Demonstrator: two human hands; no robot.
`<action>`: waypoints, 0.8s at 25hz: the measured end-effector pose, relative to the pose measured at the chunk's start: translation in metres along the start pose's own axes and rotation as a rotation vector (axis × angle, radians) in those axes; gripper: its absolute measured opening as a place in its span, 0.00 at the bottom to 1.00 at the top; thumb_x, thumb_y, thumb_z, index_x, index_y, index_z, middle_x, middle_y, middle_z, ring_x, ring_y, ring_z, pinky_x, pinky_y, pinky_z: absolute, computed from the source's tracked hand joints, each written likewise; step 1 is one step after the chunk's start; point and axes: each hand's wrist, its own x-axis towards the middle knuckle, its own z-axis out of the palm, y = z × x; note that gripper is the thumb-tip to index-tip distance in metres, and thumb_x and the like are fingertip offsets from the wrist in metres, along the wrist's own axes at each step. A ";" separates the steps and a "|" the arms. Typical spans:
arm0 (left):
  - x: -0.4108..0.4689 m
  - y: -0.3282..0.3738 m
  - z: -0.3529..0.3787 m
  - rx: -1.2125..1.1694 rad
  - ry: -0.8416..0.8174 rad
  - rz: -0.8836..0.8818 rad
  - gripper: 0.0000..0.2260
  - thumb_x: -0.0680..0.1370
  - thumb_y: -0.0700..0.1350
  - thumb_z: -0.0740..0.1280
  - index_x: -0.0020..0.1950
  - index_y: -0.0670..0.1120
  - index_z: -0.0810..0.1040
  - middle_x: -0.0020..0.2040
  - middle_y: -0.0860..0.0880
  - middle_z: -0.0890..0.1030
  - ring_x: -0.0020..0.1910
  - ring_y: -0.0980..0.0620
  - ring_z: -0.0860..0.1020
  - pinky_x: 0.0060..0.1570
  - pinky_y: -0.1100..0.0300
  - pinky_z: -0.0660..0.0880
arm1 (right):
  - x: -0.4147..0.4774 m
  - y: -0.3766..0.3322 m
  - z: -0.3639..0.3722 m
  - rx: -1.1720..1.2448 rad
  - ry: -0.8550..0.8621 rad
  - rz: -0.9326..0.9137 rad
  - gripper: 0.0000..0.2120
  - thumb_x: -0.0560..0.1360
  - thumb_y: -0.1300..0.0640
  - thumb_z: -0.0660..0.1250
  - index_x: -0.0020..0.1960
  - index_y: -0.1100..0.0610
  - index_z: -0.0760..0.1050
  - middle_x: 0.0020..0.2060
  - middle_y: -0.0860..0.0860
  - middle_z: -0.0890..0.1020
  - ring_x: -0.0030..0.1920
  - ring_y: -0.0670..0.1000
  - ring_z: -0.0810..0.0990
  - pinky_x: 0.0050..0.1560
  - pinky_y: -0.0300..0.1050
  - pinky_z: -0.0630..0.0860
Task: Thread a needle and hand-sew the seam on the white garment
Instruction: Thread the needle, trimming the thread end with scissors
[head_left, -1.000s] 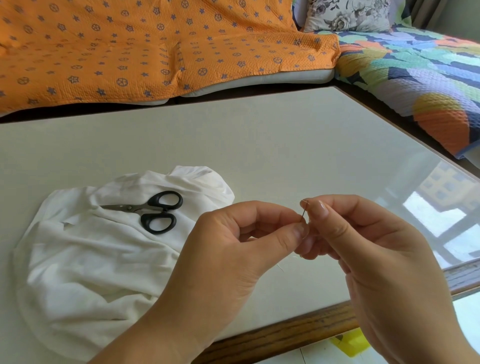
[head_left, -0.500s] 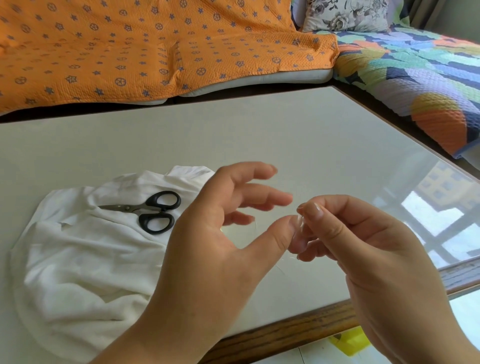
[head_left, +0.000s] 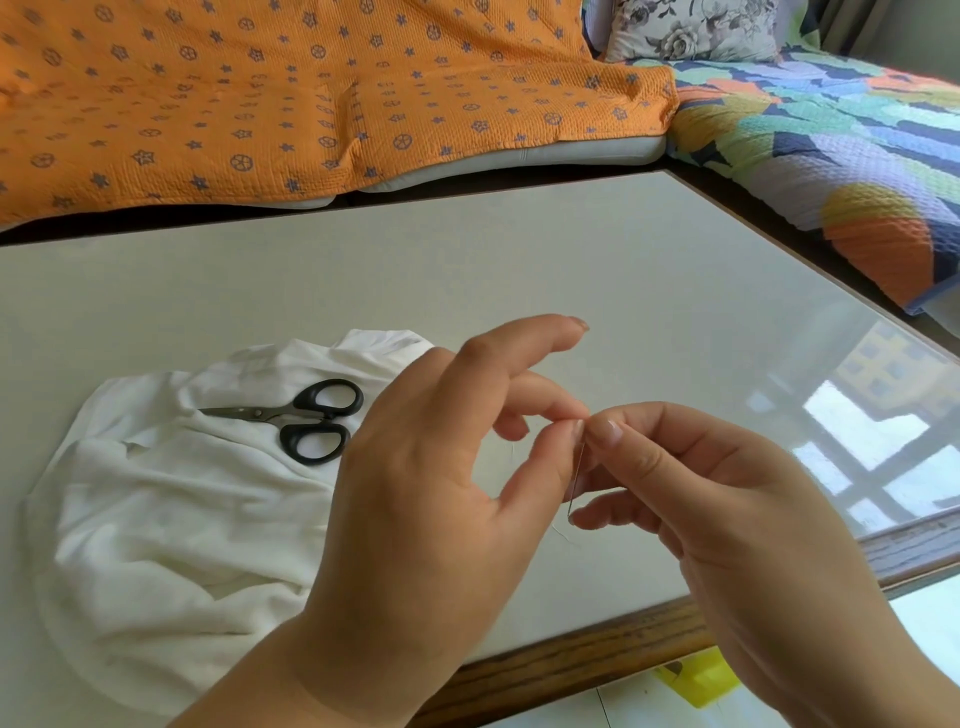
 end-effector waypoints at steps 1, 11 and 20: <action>0.000 -0.001 0.001 0.006 -0.007 -0.005 0.18 0.75 0.47 0.70 0.64 0.55 0.73 0.44 0.62 0.81 0.42 0.58 0.76 0.49 0.73 0.69 | 0.000 0.000 0.000 0.036 -0.013 0.023 0.11 0.68 0.49 0.71 0.40 0.57 0.84 0.36 0.57 0.85 0.37 0.52 0.85 0.38 0.40 0.79; 0.003 -0.014 0.003 -0.361 -0.101 -0.464 0.16 0.75 0.47 0.70 0.60 0.60 0.74 0.44 0.61 0.84 0.37 0.57 0.74 0.42 0.73 0.70 | 0.012 -0.003 -0.004 0.598 -0.079 0.274 0.07 0.65 0.63 0.68 0.38 0.61 0.85 0.32 0.56 0.79 0.31 0.52 0.82 0.33 0.40 0.80; 0.005 -0.022 0.003 -0.546 -0.119 -0.610 0.14 0.75 0.44 0.70 0.57 0.58 0.75 0.44 0.58 0.86 0.47 0.45 0.79 0.41 0.65 0.75 | 0.022 0.010 -0.013 0.741 -0.203 0.338 0.19 0.59 0.67 0.80 0.49 0.62 0.84 0.37 0.57 0.80 0.35 0.52 0.82 0.35 0.42 0.80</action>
